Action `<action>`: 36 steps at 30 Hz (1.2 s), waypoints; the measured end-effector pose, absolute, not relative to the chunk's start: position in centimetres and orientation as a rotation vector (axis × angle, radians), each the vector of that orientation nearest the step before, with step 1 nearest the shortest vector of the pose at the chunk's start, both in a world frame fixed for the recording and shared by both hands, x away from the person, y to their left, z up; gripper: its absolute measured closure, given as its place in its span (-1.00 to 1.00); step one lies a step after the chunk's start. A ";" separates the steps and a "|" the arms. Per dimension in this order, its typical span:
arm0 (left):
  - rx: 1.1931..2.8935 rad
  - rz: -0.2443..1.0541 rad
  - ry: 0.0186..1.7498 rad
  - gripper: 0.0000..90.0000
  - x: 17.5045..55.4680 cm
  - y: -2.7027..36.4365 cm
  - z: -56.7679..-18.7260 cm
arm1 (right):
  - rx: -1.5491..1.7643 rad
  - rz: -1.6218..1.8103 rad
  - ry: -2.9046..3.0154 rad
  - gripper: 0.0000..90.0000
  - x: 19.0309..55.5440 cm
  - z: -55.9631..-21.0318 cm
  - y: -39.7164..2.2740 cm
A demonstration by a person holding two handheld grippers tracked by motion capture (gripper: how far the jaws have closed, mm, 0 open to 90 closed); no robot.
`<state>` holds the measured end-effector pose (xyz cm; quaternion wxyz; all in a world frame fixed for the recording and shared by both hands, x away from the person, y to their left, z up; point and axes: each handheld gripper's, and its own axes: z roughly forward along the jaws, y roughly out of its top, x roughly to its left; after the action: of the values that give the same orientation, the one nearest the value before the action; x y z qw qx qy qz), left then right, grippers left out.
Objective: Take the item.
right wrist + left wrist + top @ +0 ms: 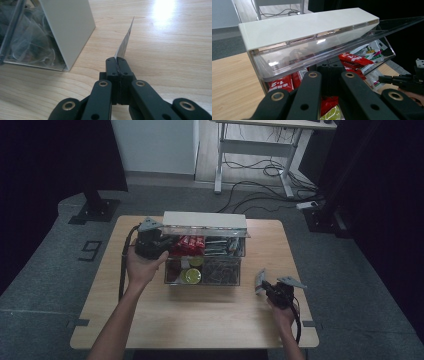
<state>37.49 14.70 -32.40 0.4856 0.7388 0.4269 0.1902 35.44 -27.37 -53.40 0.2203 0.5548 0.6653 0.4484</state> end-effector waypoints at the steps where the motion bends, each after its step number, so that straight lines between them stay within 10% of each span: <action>1: 1.798 0.463 1.039 1.00 37.5 14.7 -32.4 | 1.538 1.232 1.841 0.97 35.4 -53.4 -27.5; 11: 1.795 0.462 1.039 1.00 37.5 14.7 -32.4 | 1.571 1.155 1.839 0.77 35.2 -54.3 -28.3; 24: 1.797 0.464 1.036 1.00 37.5 14.6 -32.5 | 1.630 0.989 1.851 -0.09 35.2 -55.1 -28.1; 36: 1.797 0.463 1.038 1.00 37.5 14.6 -32.6 | 1.586 1.077 1.805 -0.20 34.1 -54.2 -28.3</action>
<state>37.45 14.58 -32.55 0.4862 0.7384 0.4268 0.1903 34.07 -28.27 -54.21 0.2512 0.5829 0.6635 0.3960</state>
